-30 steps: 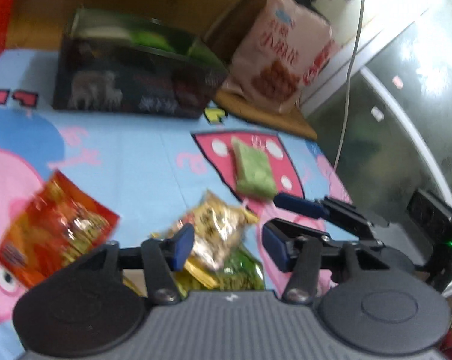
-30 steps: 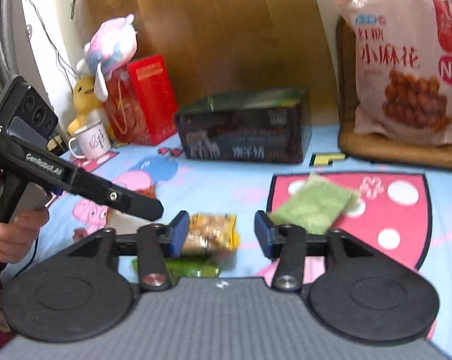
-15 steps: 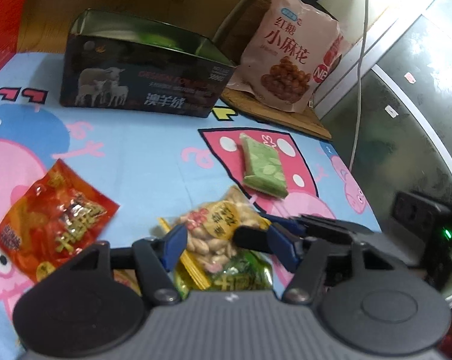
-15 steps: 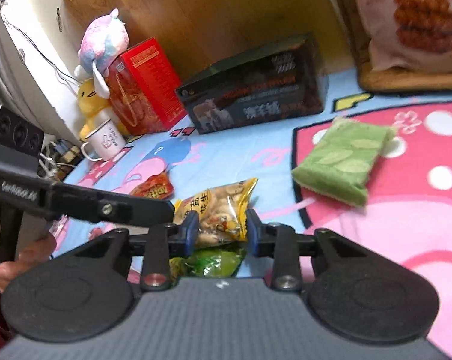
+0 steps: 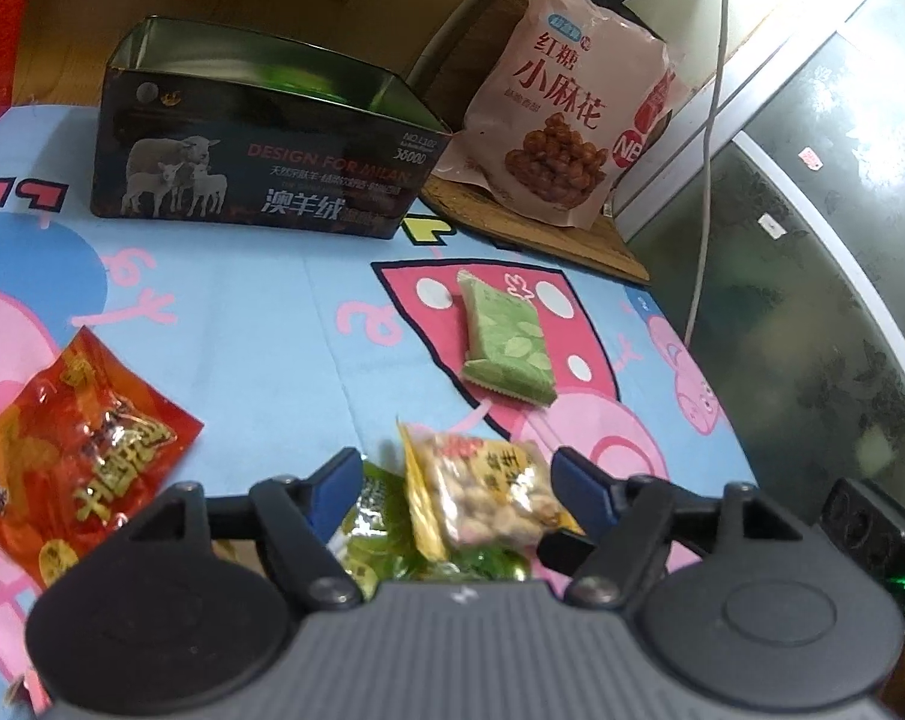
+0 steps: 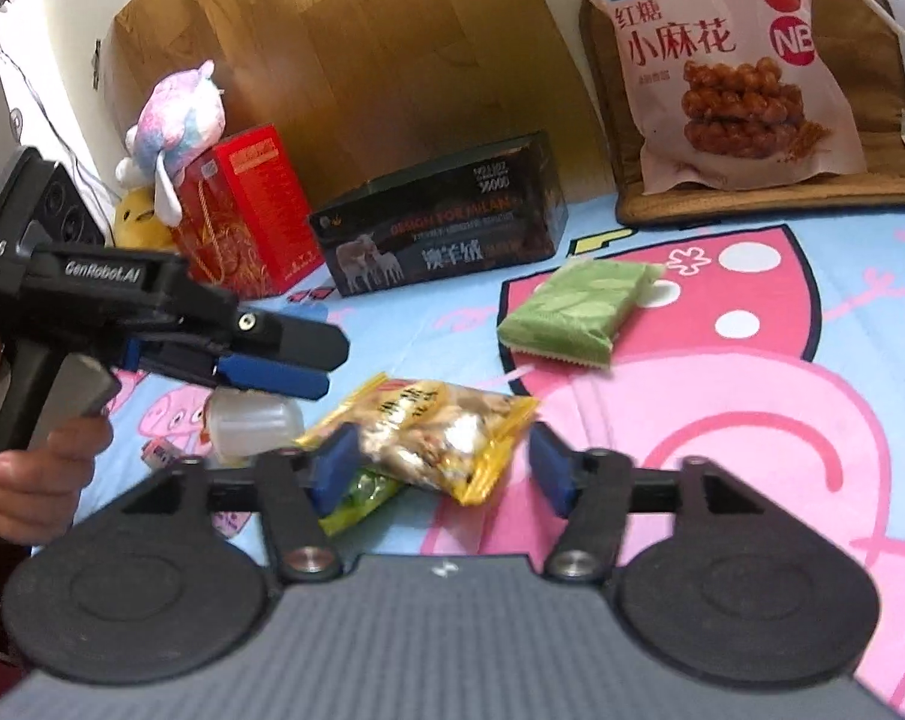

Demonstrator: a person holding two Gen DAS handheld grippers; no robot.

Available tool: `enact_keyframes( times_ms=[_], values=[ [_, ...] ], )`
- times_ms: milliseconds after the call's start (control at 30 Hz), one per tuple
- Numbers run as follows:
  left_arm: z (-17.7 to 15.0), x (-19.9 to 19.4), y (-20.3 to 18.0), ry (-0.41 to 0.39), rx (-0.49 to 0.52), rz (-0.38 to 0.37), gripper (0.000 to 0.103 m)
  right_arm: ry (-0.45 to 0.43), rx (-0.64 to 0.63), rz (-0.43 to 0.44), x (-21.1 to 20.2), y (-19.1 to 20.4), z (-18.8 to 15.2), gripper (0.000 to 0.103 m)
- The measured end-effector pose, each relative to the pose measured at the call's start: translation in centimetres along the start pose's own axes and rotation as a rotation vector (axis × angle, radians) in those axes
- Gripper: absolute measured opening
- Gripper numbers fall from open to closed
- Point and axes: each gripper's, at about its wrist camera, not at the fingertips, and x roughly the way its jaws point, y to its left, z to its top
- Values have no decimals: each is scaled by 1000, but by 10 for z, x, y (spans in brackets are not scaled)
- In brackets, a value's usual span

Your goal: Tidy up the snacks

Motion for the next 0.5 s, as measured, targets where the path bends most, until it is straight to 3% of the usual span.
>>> enact_keyframes(
  times_ms=[33,100,500],
  values=[
    [0,-1,-1,-3,2,-8,73,-14,4,-3,-3,-1,-2,83],
    [1,-2,-4,-8,15,-17,74,-44,23,-9,-6,-1,-5,91],
    [-4,-4,-9,-23,52,0,74,-80,13,-35,-13,0,-2,92]
  ],
)
